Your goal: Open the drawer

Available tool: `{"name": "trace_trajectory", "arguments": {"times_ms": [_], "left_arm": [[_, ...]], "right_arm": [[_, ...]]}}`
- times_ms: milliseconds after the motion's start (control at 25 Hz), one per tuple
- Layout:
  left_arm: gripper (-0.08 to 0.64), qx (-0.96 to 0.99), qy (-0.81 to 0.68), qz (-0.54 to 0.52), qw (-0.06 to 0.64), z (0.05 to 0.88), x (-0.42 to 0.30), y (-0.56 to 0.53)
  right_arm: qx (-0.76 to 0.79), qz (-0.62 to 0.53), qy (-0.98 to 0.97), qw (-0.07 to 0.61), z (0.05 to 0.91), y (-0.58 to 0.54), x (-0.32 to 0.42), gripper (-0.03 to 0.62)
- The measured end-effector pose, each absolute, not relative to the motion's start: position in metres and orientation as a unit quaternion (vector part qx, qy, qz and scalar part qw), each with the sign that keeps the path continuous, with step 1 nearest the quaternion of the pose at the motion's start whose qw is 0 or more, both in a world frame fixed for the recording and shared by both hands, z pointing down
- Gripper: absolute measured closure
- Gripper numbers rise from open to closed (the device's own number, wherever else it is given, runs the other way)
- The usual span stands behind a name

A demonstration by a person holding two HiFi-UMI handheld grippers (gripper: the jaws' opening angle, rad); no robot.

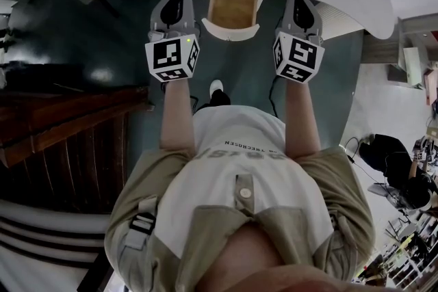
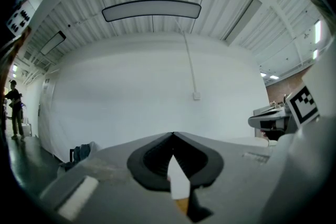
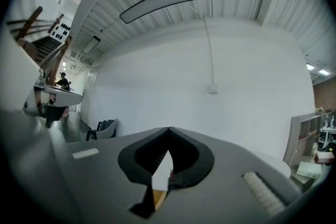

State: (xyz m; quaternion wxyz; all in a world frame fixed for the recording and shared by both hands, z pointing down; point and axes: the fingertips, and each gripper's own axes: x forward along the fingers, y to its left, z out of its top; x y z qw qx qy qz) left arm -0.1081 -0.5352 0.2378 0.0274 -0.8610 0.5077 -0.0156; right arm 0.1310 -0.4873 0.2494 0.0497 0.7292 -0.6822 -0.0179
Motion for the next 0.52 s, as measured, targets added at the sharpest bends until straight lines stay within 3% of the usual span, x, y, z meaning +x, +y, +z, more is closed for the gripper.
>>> {"name": "trace_trajectory", "arguments": {"times_ms": [520], "left_arm": [[0.555, -0.866, 0.499, -0.028, 0.023, 0.2442, -0.1086, -0.544]], "right_arm": [[0.728, -0.015, -0.684, 0.054, 0.2533, -0.494, 0.1252, 0.592]]}}
